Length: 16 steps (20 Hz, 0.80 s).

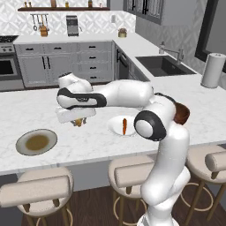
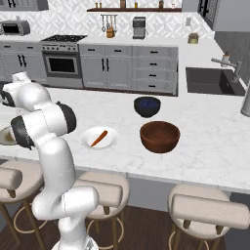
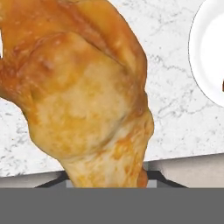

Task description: Pick the chicken drumstick and carrot from their plates and place them in the bowl. Then put the bowl in the fridge.

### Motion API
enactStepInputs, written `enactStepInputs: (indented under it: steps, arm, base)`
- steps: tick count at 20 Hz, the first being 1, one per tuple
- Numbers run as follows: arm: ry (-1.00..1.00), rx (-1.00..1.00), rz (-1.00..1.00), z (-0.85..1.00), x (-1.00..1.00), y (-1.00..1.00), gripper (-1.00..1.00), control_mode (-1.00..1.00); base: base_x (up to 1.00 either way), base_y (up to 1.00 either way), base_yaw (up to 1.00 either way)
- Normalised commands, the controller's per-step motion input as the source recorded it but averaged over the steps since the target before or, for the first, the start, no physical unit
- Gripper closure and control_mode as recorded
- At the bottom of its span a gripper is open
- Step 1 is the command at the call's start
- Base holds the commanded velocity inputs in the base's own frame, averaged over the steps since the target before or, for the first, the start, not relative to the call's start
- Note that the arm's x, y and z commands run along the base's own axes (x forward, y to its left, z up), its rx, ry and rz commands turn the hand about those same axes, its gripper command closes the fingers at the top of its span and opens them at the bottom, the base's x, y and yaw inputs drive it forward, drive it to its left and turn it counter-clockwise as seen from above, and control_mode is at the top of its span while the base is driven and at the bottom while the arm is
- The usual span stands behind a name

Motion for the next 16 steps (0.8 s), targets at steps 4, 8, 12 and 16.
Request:
enactStepInputs:
  steps: [4, 8, 12, 16]
  arm:
    - [0.12, 0.18, -0.08, 0.35, -0.03, -1.0, 1.0, -1.0]
    - [0.13, 0.16, -0.07, 0.28, -0.01, -1.0, 1.0, -1.0]
    - [0.11, 0.13, -0.03, 0.23, 0.0, -1.0, 1.0, -1.0]
    - [0.05, 0.03, -0.01, 0.02, 0.0, -1.0, 1.0, -1.0]
  base:
    - [0.0, 0.0, 0.0]
    - [0.0, 0.0, 0.0]
    - [0.0, 0.0, 0.0]
    - [0.0, 0.0, 0.0]
